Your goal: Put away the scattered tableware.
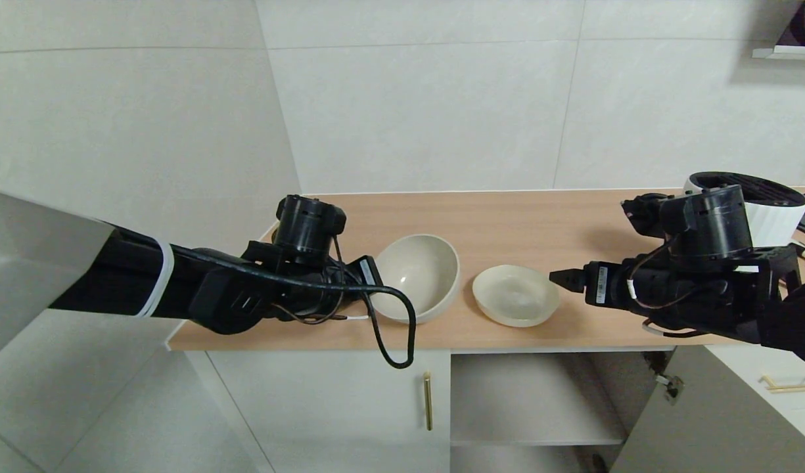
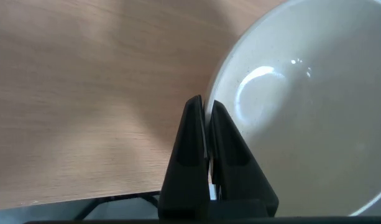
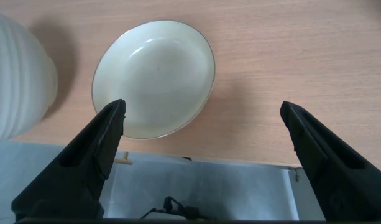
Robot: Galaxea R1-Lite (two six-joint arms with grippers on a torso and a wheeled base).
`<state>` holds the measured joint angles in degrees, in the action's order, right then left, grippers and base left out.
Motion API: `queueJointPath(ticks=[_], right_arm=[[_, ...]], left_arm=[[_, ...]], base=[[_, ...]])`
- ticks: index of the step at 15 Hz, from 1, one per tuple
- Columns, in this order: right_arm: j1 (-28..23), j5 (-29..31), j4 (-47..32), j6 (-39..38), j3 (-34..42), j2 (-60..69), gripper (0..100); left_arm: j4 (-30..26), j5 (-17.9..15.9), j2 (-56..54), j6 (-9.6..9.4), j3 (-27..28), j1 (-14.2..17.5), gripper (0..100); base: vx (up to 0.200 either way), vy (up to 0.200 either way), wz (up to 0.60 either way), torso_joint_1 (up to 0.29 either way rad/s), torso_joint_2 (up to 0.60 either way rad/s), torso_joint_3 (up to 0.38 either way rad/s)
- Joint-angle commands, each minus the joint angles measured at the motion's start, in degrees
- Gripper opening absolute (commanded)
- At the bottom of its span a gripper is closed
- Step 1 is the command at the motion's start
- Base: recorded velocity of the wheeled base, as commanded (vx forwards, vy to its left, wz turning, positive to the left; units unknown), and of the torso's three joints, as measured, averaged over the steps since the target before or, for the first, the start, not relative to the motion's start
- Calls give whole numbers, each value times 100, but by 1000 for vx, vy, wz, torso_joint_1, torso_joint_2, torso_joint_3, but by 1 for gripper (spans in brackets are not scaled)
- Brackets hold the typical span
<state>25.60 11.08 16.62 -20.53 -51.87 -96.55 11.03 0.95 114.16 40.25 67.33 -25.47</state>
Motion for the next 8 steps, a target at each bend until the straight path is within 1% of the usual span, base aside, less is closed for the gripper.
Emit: queueJointPath(ticks=[1,3,6,8], right_arm=[[24,-1,0,14,2,-31,100],[24,-1,0,23,-7,-75,100],[33,324,8,67,-280,-576,100],[33,500,8,198,-543,-989,100]], left_arm=[[4,2,-52,0,-9,-2,0],[-5,-7,-79,0,-9,-2,0],[-13,-78,-377,-35,-229,-2,0],[4,-227,-667,-70,-484,-2,0]], base=[[0,0,0,0,0,0],[0,0,0,0,0,0],[0,0,0,0,0,0],[0,0,0,0,0,0]])
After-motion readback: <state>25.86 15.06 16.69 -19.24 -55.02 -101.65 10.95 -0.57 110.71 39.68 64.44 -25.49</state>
